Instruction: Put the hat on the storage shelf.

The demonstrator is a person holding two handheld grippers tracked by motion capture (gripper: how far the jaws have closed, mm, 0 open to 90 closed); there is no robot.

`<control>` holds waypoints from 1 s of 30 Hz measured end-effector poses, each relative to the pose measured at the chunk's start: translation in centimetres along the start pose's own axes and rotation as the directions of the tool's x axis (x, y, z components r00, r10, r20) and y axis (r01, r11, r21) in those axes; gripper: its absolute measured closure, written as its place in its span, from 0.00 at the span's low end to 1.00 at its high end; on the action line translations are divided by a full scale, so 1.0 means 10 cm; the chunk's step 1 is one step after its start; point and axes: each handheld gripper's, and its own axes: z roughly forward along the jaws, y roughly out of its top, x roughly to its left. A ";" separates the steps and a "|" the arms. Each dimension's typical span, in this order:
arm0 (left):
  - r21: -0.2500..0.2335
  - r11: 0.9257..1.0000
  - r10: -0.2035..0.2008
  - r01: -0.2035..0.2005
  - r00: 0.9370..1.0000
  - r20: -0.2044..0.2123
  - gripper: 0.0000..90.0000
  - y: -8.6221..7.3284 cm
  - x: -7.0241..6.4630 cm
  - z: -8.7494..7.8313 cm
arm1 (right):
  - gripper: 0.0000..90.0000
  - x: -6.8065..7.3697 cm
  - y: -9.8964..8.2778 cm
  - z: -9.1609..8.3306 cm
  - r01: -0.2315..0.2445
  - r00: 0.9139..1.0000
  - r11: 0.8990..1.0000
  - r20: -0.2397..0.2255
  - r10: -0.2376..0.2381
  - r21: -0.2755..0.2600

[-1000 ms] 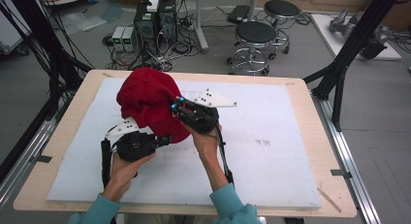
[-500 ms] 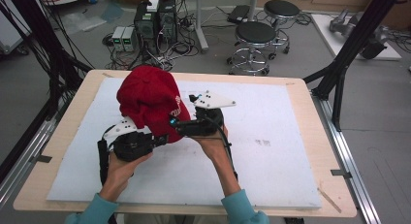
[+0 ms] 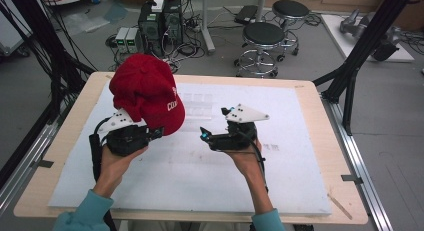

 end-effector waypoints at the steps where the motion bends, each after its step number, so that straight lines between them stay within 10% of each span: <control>1: 0.004 1.000 0.013 -0.013 1.000 -0.013 0.95 0.03 0.03 -0.01 | 0.11 -0.02 -0.02 -0.05 0.000 1.000 1.000 0.014 0.000 0.013; 15: 0.052 0.993 0.110 -0.105 0.987 -0.113 0.95 0.33 0.34 0.00 | 0.11 -0.29 -0.46 -0.73 -0.043 0.988 0.999 0.150 0.041 0.011; 19: 0.081 0.985 0.161 -0.150 0.976 -0.149 0.95 0.37 0.41 0.03 | 0.11 -0.35 -0.70 -0.88 -0.077 0.980 0.997 0.180 0.079 -0.015; 30: 0.124 0.985 0.141 -0.118 0.971 -0.194 0.95 0.31 0.66 0.27 | 0.11 -0.46 -1.25 -1.04 -0.145 0.964 0.988 0.219 0.155 -0.058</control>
